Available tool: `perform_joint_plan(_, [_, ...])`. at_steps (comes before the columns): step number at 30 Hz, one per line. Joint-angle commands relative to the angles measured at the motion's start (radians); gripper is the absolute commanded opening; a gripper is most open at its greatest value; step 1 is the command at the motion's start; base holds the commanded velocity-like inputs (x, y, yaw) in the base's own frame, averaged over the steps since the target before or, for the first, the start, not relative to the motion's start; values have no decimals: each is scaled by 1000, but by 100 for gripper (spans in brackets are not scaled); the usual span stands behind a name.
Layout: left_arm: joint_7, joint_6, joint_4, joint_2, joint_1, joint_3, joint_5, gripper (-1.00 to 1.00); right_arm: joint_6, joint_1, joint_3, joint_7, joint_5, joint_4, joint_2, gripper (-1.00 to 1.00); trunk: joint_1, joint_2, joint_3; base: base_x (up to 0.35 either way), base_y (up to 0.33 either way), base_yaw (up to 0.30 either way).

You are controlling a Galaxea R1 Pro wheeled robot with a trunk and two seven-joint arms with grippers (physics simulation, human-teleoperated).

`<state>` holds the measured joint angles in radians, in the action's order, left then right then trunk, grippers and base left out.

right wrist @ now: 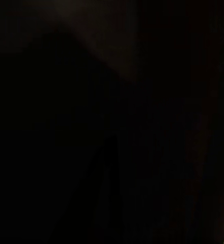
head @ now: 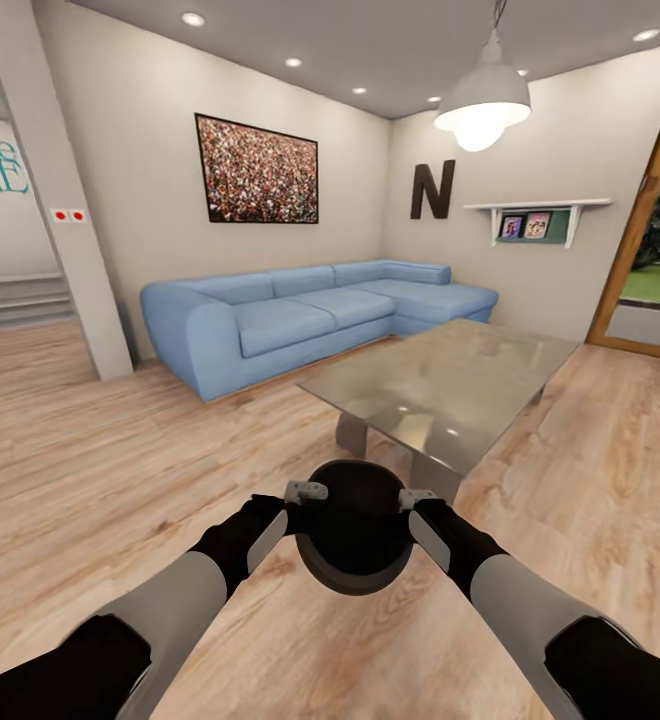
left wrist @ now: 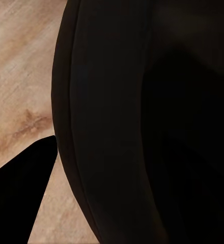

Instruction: Place each of the two pumpkins and all three candles from the living room inside a cabinet in the living room (use any cabinet), then make sure every cabinet is closed, and position the cauldron so it is next to a table in the living room.

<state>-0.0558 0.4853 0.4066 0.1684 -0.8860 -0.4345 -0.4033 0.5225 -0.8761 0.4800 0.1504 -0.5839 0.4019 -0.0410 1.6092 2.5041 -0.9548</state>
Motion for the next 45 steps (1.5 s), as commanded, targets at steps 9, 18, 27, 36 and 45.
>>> perform_joint_plan(9, [-6, -16, 17, -1, -1, -17, -19, -100, 8, -1, -3, 11, 18, -2, 6, -100, 0, 1, -1, 33, 75, -23])
perform_joint_plan(18, [-6, -16, 17, -1, -1, -17, -19, -100, 8, -1, -3, 11, 18, -2, 6, -100, 0, 1, -1, 1, 2, -158])
perform_joint_plan(27, [-6, -16, 17, -1, -1, -17, -19, -100, 8, -1, -3, 11, 18, -2, 6, -100, 0, 1, -1, 0, 0, -290])
perform_joint_plan(36, [-4, -16, 16, -1, -1, -17, -19, -100, 8, -1, -3, 11, 18, -2, 6, -100, 0, 1, -1, 0, 141, -295])
perform_joint_plan(45, [-4, -16, 15, -1, -1, -17, -19, -100, 8, -1, -3, 11, 18, -2, 6, -100, 0, 1, 3, 0, 262, -288])
